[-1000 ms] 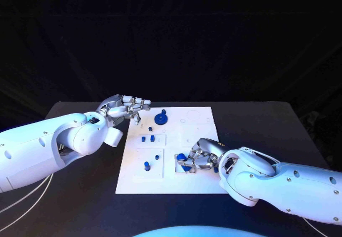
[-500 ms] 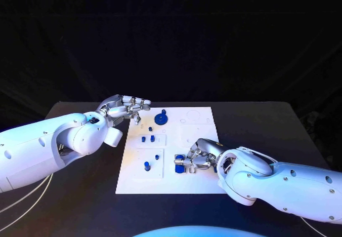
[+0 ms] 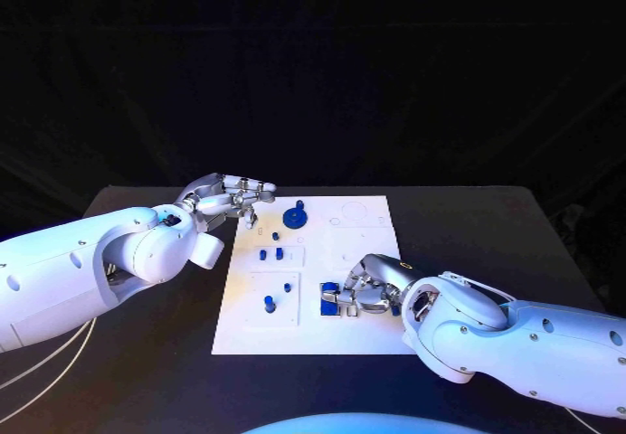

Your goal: Assemble the parts on the task board

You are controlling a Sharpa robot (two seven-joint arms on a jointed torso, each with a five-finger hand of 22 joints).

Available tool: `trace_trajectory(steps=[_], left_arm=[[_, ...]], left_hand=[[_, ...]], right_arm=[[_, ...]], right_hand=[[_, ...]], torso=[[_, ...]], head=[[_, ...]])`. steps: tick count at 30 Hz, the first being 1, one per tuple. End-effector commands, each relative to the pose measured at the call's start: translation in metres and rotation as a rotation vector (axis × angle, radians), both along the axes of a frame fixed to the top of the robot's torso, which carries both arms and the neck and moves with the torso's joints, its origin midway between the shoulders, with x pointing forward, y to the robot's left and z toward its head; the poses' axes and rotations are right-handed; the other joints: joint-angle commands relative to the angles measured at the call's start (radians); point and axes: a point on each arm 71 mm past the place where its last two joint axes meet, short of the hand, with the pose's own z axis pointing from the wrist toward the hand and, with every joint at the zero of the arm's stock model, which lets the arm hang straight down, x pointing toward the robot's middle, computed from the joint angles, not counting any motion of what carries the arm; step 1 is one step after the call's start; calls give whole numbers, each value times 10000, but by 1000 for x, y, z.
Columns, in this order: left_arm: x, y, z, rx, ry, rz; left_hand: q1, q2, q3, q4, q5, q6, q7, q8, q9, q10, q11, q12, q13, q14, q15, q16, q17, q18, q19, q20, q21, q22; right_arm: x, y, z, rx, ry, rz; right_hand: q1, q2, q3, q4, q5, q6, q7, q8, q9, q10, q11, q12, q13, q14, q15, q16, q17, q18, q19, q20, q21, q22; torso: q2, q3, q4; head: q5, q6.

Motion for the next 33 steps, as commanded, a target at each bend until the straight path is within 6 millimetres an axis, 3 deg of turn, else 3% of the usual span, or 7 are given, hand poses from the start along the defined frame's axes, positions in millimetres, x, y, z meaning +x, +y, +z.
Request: trace_trajectory(steps=[1, 6, 10, 22, 33], left_arm=[[-1, -2, 1, -54, -52, -181], [-1, -2, 1, -51, -53, -169], [-1, -2, 1, -56, -53, -183], [-1, -2, 1, -52, -41, -187], [-1, -2, 1, -42, -38, -167]], left_hand=[[-36, 98, -11, -48, 43, -66, -16, 41, -13, -63, -9, 33, -8, -71, -12, 6, -13, 129, -10, 0, -50, -5], [-30, 106, -5, -53, 44, -67, -16, 43, -15, -66, -9, 37, -8, -73, -12, 6, -15, 130, -11, 1, -54, -9], [-30, 106, -5, -53, 44, -67, -16, 43, -15, -66, -9, 37, -8, -73, -12, 6, -15, 130, -11, 1, -54, -9], [-25, 118, 2, -57, 44, -70, -15, 45, -17, -71, -8, 42, -8, -75, -12, 8, -18, 129, -8, 1, -55, -8], [-25, 118, 2, -57, 44, -70, -15, 45, -17, -71, -8, 42, -8, -75, -12, 8, -18, 129, -8, 1, -55, -8]], right_arm=[[-4, 0, 4, 222, -529, 269], [-7, -2, 4, 233, -513, 334], [-7, -2, 4, 189, -475, 365], [-4, -2, 0, -10, -354, 322], [-1, -2, -1, -252, -610, 177]], right_hand=[[721, 85, 133, -262, 278, 32, -82, 85, 69, 576, -113, 64, 2047, 920, -79, -11, 1981, -141, 1061, -84, 44, 2627], [1490, 175, 223, -567, -73, 95, -133, 191, 178, 603, -160, 94, 2074, 922, -116, -9, 1989, -141, 1061, -119, 44, 2627], [1708, 177, 224, -658, -281, 109, -149, 236, 226, 618, -174, 114, 2091, 925, -128, -3, 2001, -141, 1061, -133, 44, 2627], [1827, 195, 230, -703, -322, 125, -166, 270, 258, 622, -188, 115, 2094, 925, -137, -2, 2003, -141, 1061, -141, 44, 2627], [2207, 308, 343, -876, -284, 145, -226, 344, 327, 630, -238, 119, 2101, 924, -178, -6, 2000, -141, 1061, -172, 44, 2627]], torso=[[2, 5, -6], [2, 5, -9], [2, -4, -12], [13, -6, 14], [7, -2, -1]], head=[[25, 6], [30, -3], [23, 2], [32, -25], [28, -55]])
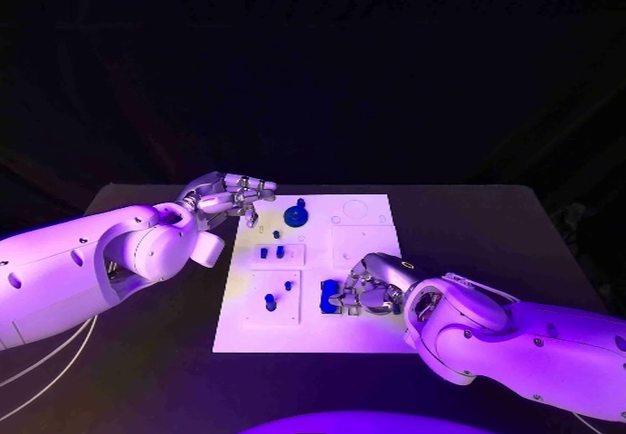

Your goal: Assemble the parts on the task board

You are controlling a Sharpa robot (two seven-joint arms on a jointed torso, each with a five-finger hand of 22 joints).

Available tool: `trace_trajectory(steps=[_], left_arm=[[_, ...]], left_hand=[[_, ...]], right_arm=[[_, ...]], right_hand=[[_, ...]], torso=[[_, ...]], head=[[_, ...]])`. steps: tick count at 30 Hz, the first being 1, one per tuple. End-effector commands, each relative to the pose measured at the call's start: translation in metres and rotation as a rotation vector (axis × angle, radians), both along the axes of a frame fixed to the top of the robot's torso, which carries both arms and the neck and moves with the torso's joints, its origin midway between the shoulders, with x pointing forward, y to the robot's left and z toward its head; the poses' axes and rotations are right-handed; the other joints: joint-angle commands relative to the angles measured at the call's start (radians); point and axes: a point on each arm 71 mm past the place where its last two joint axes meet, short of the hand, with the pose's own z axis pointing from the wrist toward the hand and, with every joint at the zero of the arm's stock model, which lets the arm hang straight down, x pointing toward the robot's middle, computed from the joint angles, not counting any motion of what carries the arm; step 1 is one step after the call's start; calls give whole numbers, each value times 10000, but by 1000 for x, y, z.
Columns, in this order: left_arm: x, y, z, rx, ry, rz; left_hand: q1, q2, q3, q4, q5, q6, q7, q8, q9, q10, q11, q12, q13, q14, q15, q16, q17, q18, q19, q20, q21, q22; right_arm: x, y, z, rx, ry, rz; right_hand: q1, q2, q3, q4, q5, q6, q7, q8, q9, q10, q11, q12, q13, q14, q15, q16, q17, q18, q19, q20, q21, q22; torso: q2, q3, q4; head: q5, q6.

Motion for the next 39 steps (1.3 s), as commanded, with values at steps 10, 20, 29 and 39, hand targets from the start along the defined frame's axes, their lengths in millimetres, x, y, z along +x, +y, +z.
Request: trace_trajectory(steps=[10, 20, 29, 39], left_arm=[[0, -1, 1, -43, -50, -152], [0, 0, 1, -33, -44, -134], [-1, 1, 1, -29, -74, -91], [-2, 1, 3, -105, -220, -107]], left_hand=[[16, 91, 8, -59, 44, -73, -12, 49, -13, -78, -6, 49, -7, -78, -10, 11, -13, 132, -10, 3, -65, -18], [16, 91, 8, -59, 44, -73, -12, 49, -13, -78, -6, 49, -7, -78, -10, 11, -13, 132, -10, 3, -65, -18], [16, 91, 8, -59, 44, -73, -12, 49, -13, -78, -6, 49, -7, -78, -10, 11, -13, 132, -10, 3, -65, -18], [5, 87, 3, -62, 38, -80, -7, 53, -18, -90, -1, 60, -8, -82, -7, 15, -20, 130, -6, 5, -70, -20]], right_arm=[[1, -5, 2, -381, -623, -119], [-2, -7, 5, -187, -747, -29], [-6, -31, 14, 95, -952, -328], [-4, -85, 25, -837, -1251, -841]], right_hand=[[407, 149, 149, -203, -298, -14, -110, 74, 60, 642, -124, 57, 2117, 909, -120, 0, 2016, -141, 1052, -121, 44, 2631], [345, 84, 113, -162, -320, -33, -89, 78, 72, 636, -114, 40, 2109, 907, -119, -8, 2003, -141, 1052, -126, 44, 2631], [467, 82, 208, -139, -326, -573, 156, -410, -161, 556, 73, -115, 2028, 885, 16, -66, 1909, -141, 1052, -45, 44, 2631], [817, 74, 395, -253, -449, -688, 470, -1372, -925, 520, 356, -206, 1990, 858, 259, -145, 1790, -141, 1052, 191, 44, 2631]], torso=[[-7, 15, -8], [-1, 17, -18], [-9, 7, -19], [-6, 6, -56]], head=[[14, -39], [31, -55], [1, -56], [-206, -23]])
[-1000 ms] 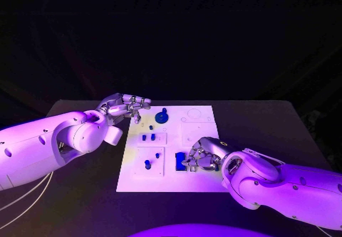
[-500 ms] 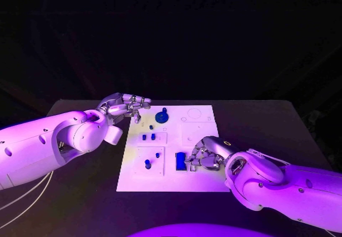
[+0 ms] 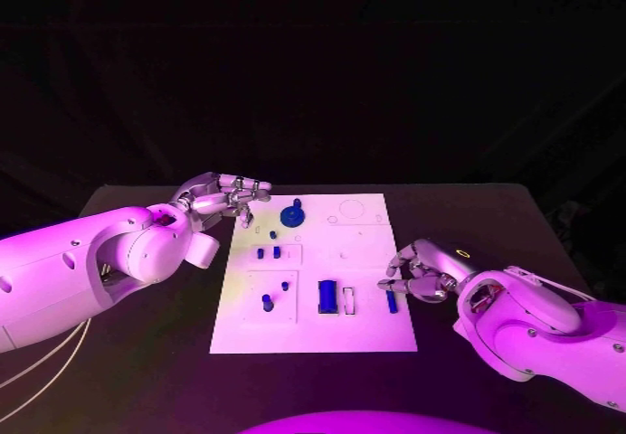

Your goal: Assemble the parts on the task board

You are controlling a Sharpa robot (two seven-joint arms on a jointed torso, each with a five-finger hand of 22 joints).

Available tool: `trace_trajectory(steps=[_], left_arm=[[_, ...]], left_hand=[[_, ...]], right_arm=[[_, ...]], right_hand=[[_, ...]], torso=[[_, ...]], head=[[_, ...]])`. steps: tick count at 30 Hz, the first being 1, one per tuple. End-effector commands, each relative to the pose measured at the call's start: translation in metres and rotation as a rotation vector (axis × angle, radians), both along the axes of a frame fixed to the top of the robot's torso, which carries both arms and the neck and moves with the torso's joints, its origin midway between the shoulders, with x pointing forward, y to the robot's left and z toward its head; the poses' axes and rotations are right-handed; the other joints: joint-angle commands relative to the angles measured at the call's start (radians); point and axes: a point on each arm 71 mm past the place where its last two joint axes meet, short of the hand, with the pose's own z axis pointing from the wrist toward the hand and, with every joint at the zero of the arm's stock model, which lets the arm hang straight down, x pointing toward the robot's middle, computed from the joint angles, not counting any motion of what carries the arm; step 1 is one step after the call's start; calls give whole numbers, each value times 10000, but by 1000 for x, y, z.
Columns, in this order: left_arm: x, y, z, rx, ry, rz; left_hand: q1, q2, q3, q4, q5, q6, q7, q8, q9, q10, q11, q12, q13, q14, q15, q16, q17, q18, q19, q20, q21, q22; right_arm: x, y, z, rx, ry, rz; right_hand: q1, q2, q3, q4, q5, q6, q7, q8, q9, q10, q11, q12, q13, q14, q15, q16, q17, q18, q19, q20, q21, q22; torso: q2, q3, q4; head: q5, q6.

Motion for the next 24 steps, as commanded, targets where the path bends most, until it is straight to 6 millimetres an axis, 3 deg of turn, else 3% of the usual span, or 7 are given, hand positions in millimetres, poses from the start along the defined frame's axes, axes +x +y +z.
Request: trace_trajectory(steps=[1, 6, 10, 24], left_arm=[[-1, -2, 2, -121, -216, -140], [-1, -2, 3, -133, -239, -143], [-1, -2, 3, -138, -235, -160], [-1, -1, 3, -127, -209, -168]], left_hand=[[4, 88, 3, -62, 38, -80, -7, 53, -11, -90, 0, 60, -8, -82, -7, 15, -11, 131, -6, 5, -23, -12], [4, 88, 3, -62, 38, -80, -7, 53, -11, -90, 0, 60, -8, -82, -7, 15, -11, 131, -6, 5, -23, -12], [4, 88, 3, -62, 38, -80, -7, 53, -11, -90, 0, 60, -8, -82, -7, 15, -11, 131, -6, 5, -23, -12], [4, 88, 3, -62, 38, -80, -7, 53, -11, -90, 0, 60, -8, -82, -7, 15, -11, 131, -6, 5, -23, -12]], right_arm=[[-2, -5, 0, -388, -143, 300], [-5, -11, -7, -783, -43, 175], [-7, -12, -14, -1001, 76, 124], [-8, -4, -35, -1265, 522, 1]], right_hand=[[118, -23, 62, -2, -46, 143, -26, -68, -82, 511, 48, -12, 1965, 864, 79, -17, 1813, -142, 1060, 77, 44, 2635], [108, -50, 57, 10, -59, 306, -54, -111, -164, 517, 28, -8, 1970, 871, 71, -3, 1838, -142, 1060, 83, 44, 2635], [83, -79, 43, 31, -66, 456, -88, -126, -219, 512, 2, -26, 1962, 872, 55, 0, 1843, -142, 1060, 78, 44, 2635], [-1, -107, 15, 109, -40, 688, -152, -132, -292, 510, -48, -40, 1959, 872, 20, -1, 1845, -142, 1060, 55, 44, 2635]], torso=[[-2, 13, -32], [-6, 26, -60], [-6, 21, -39], [7, 14, -27]], head=[[-118, -10], [-195, -10], [-216, -29], [-189, -84]])
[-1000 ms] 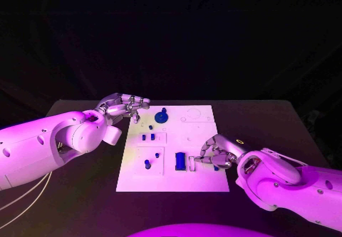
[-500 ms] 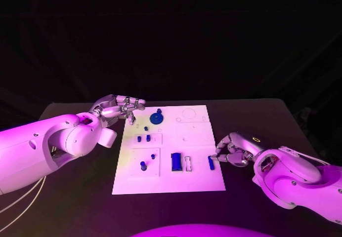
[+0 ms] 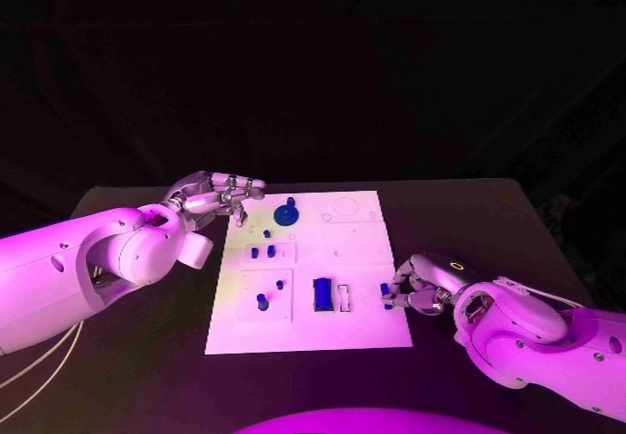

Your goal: Assemble the parts on the task board

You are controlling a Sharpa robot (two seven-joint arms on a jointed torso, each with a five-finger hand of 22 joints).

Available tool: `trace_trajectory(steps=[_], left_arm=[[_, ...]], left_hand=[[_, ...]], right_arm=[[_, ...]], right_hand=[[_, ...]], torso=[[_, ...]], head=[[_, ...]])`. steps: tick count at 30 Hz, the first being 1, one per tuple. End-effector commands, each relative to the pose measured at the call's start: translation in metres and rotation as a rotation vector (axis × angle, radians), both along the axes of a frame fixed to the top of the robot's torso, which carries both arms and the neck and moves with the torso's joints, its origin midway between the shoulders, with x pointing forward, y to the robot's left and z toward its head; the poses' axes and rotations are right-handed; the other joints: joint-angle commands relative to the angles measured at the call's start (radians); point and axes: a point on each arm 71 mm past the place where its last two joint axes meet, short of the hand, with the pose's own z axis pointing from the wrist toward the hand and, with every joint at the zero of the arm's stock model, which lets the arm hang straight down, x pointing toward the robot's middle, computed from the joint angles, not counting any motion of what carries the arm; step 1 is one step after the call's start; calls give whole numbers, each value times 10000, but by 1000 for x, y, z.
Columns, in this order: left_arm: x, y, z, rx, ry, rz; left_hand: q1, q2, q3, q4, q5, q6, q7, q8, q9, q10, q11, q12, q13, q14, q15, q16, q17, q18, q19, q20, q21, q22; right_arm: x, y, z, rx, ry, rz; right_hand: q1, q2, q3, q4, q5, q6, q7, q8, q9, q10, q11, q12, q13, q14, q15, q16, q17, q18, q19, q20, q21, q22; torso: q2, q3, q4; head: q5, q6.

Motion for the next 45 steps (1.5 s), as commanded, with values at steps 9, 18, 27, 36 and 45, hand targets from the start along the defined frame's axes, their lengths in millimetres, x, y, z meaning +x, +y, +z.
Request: trace_trajectory(steps=[9, 18, 27, 36, 45], left_arm=[[-1, -1, 1, -78, -87, -197], [-1, -1, 1, -67, -53, -213], [-1, -1, 1, -47, 8, -242], [-2, -2, 1, -17, 25, -286], [-1, -2, 1, -10, 30, -292]], left_hand=[[-13, 90, -3, -57, 35, -79, -5, 61, -16, -94, 2, 73, -7, -83, -4, 20, -17, 131, -5, 8, -33, -21], [-27, 91, -8, -51, 34, -81, -3, 63, -18, -98, 4, 78, -7, -84, -2, 23, -20, 131, -5, 9, -37, -24], [-33, 93, -9, -49, 34, -83, -3, 64, -19, -102, 5, 80, -7, -85, -1, 24, -22, 134, -12, 10, -52, -40], [-29, 93, -7, -53, 35, -86, -4, 65, -21, -107, 4, 82, -7, -87, -1, 25, -24, 136, -16, 10, -61, -50], [-21, 99, -1, -61, 38, -89, -6, 66, -23, -112, 1, 86, -8, -89, -2, 26, -26, 137, -15, 11, -64, -52]], right_arm=[[3, 8, -10, -431, 138, 59], [2, 16, -21, -1700, 330, 933], [0, 22, -26, -3253, 210, 1871], [0, 23, -23, -2856, -164, 1577], [-2, 27, -11, -369, -193, 397]], right_hand=[[-28, -62, 41, 57, 32, 159, -51, -36, -28, 512, -83, -42, 1971, 874, -6, 4, 1854, -141, 1060, 38, 44, 2628], [18, -322, -37, -3, -188, 163, -34, -118, -113, 441, -82, -185, 1898, 861, -22, -31, 1804, -141, 1060, 6, 44, 2628], [726, -524, 181, -489, -396, 235, -50, -163, -192, 415, -97, -227, 1887, 869, -32, -8, 1853, -141, 1060, 1, 44, 2628], [1337, -242, 1029, -828, 865, 438, -152, -173, -299, 430, -211, -192, 1919, 874, -118, -1, 1875, -141, 1060, -78, 44, 2628], [1315, -111, 1934, -975, 1464, 452, -210, -70, -227, 481, -256, -135, 1954, 890, -162, 36, 1939, -141, 1060, -128, 44, 2628]], torso=[[-2, 4, -5], [-7, -5, -6], [-12, -9, -12], [-7, -2, 5], [-6, 2, -5]], head=[[63, -59], [67, -78], [75, -111], [82, -98], [128, -34]])
